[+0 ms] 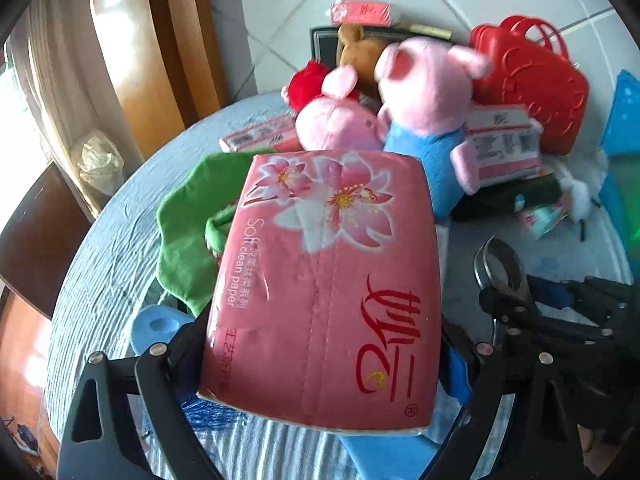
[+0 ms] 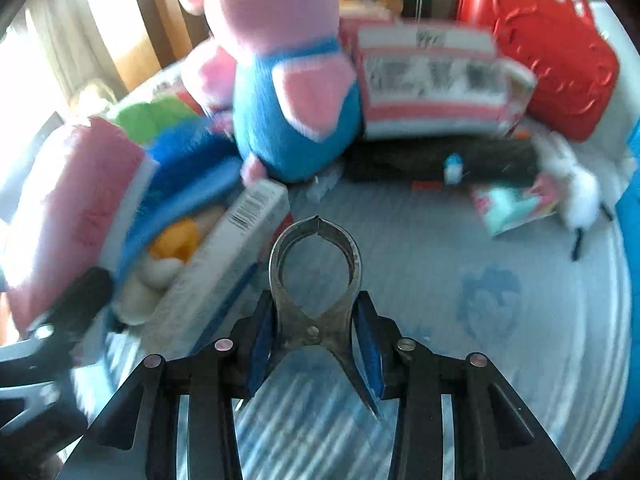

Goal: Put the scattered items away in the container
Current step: 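Carry the tissue pack and metal clip over the blue crate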

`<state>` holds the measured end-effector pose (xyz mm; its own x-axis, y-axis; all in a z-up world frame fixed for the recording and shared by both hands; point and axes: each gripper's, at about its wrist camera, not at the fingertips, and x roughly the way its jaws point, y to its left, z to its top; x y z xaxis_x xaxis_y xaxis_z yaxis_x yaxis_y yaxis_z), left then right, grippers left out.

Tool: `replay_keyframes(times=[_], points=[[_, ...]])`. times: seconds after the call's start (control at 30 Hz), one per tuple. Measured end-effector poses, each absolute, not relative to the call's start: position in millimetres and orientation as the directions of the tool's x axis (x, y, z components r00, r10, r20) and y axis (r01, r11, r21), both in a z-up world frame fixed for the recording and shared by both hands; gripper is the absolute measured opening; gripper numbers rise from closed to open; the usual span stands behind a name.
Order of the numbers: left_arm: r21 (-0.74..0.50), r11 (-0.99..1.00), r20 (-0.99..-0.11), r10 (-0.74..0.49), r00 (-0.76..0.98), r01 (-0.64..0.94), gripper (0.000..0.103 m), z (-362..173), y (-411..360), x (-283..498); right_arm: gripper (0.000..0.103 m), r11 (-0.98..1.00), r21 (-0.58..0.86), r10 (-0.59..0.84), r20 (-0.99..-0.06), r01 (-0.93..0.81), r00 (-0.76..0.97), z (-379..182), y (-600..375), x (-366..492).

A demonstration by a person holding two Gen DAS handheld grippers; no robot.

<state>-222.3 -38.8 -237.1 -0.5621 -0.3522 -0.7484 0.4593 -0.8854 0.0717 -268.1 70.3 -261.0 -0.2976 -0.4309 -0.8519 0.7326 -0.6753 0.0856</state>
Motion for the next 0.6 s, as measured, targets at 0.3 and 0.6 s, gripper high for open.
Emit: replay_keyframes(times=[0.3,0.6], points=[[0.006,-0.926,-0.609,-0.304,-0.733,0.378,0.092,-140.4,11.5,-205.4,0.038,-0.717,0.03,-0.518,-0.691,0.697,-0.504,-119.9,124.0,-242.4],[-0.015,-0.972,-0.476,-0.199,-0.857,0.234,0.092,-41.9,96.8,-205.2,0.038,-0.786,-0.083,-0.497,-0.506,0.613,-0.705,12.1,213.8,-233.1]])
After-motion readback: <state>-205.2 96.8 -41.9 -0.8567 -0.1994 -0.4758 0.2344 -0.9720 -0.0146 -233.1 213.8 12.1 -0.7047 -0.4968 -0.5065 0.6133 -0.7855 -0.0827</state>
